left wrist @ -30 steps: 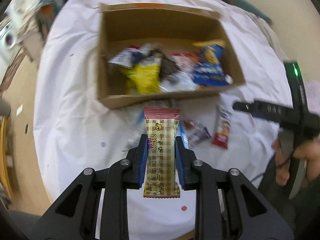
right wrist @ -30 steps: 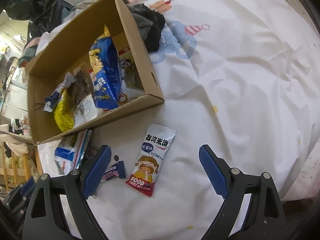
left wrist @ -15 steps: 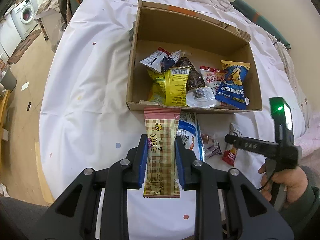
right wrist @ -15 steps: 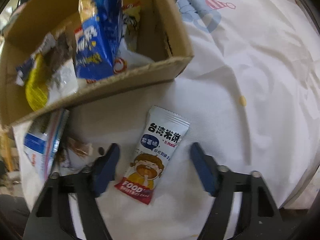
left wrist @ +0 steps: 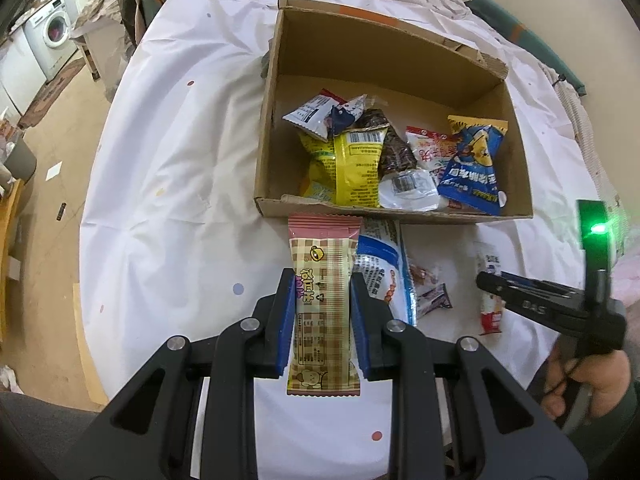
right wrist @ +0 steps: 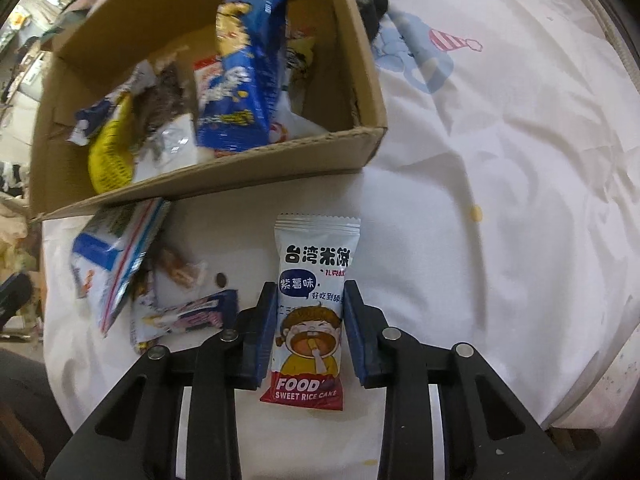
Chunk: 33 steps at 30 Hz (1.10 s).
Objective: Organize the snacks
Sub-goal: 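Grasp the white rice cake bag with right tool while left tool holds the bar, then move both snacks over the box and open both tools to release them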
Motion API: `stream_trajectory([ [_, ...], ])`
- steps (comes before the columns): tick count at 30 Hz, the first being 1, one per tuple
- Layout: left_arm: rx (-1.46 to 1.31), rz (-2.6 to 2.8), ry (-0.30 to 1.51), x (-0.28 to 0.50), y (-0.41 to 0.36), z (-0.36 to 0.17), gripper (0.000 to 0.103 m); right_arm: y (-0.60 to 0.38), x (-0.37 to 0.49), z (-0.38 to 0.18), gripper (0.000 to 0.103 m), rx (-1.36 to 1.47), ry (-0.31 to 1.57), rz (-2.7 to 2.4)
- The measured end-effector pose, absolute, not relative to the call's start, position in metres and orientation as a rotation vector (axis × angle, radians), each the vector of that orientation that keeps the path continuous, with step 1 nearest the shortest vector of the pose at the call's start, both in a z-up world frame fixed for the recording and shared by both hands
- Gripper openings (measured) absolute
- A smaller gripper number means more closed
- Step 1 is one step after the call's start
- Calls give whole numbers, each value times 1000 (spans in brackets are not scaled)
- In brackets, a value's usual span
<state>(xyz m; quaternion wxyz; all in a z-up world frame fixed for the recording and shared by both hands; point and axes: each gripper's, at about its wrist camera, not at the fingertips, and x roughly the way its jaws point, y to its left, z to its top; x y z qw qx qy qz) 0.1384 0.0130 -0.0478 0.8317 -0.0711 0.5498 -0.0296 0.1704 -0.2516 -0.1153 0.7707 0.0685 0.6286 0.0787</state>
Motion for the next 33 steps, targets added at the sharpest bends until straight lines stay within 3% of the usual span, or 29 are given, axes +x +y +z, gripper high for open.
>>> stream_trajectory([
  [18,-257,185,1072,135,66,-53,22,-214,137,-25,34,209,1071,545],
  [33,-255,201,888,149,65,-1,22,-234,154,17,34,353,843,581],
])
